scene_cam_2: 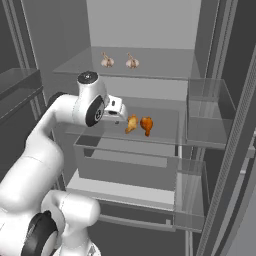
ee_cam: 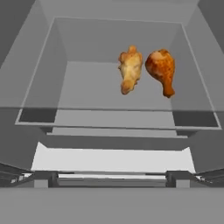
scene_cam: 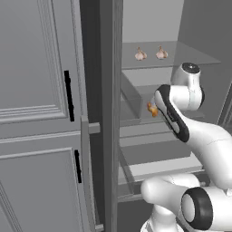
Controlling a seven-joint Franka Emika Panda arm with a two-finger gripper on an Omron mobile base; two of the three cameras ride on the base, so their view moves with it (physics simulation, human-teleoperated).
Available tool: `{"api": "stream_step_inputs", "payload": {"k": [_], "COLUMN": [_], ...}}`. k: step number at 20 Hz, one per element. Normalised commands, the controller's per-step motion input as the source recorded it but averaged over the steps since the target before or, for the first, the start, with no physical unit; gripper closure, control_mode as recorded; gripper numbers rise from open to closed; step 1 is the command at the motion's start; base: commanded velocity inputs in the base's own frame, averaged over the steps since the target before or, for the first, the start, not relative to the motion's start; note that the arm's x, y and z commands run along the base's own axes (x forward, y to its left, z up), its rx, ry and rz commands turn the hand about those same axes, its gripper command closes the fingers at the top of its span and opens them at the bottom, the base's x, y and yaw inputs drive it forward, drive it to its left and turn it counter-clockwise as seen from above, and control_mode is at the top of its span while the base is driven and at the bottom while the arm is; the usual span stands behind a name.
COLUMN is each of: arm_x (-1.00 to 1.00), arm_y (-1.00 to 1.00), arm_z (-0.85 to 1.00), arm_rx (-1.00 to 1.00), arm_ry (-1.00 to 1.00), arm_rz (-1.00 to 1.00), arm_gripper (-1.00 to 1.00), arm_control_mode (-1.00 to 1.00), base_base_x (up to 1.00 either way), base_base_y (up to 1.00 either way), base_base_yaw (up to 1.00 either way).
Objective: Place one garlic and one chicken drumstick in each tupperware on the nearby counter, to pack two identical lunches.
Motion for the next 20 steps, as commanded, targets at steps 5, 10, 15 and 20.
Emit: {"api": "stream_step_inputs", "payload": {"k": [5, 10, 15, 20], "arm_x": [0.98, 0.70, 0.34, 0.57], "arm_y": [-0.01, -0.20, -0.30, -0.21], "arm_z": [-0.20, -0.58, -0.41, -0.20], "arm_rx": [0.00, 0.00, 0.06, 0.07], "arm_ry": [0.00, 0.00, 0.00, -0.01], "arm_rz": [0.00, -0.03, -0.07, -0.09], "arm_gripper": [-1.00, -1.00, -1.00, -1.00], "arm_control_mode": [-1.00, -1.00, -1.00, -1.00], "base_base_x": [0.00, 0.00, 0.00, 0.00], "base_base_y": [0.00, 0.00, 0.00, 0.00], "base_base_yaw": [0.00, 0.00, 0.00, 0.00]}}
